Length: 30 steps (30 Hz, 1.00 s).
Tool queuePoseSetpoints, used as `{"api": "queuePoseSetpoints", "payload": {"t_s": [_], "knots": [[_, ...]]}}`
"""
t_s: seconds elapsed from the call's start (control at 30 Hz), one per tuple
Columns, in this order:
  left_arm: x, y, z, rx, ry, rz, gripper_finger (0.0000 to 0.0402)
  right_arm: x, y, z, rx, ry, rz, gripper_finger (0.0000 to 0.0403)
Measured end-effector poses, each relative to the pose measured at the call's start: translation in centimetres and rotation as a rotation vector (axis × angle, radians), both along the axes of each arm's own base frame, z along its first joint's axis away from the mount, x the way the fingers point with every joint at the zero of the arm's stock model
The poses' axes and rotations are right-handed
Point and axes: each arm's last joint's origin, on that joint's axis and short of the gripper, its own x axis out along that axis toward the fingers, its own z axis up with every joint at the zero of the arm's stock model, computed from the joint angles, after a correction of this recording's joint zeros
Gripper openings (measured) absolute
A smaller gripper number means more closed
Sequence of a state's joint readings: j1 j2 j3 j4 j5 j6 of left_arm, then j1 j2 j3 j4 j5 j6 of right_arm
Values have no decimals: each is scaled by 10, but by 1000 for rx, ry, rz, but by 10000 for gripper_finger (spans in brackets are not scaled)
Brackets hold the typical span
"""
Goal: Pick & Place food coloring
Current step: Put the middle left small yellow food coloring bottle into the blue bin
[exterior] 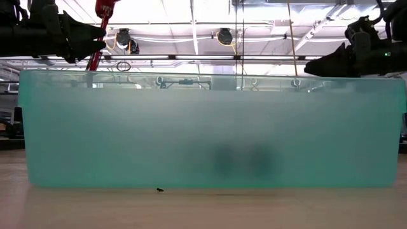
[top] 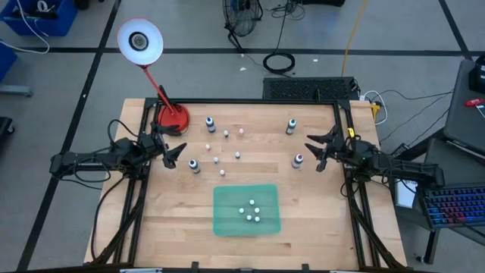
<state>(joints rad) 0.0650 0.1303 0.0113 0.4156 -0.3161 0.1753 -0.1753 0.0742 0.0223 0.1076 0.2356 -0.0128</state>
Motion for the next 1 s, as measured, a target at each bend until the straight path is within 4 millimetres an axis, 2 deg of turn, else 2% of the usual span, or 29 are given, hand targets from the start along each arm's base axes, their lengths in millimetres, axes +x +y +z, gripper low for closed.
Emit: {"api": "queuePoseSetpoints", "payload": {"t_s": [0.63, 0.9, 1.0], "knots": [[0, 0, 0, -2, -3, -1, 365, 0, 0, -1, 3, 12, 1, 141], [-3, -1, 8, -207, -181, -118, 365, 0, 0, -1, 3, 12, 1, 141], [-2, 0, 8, -211, -177, -80, 365, 0, 0, -1, 3, 12, 1, 141]]}}
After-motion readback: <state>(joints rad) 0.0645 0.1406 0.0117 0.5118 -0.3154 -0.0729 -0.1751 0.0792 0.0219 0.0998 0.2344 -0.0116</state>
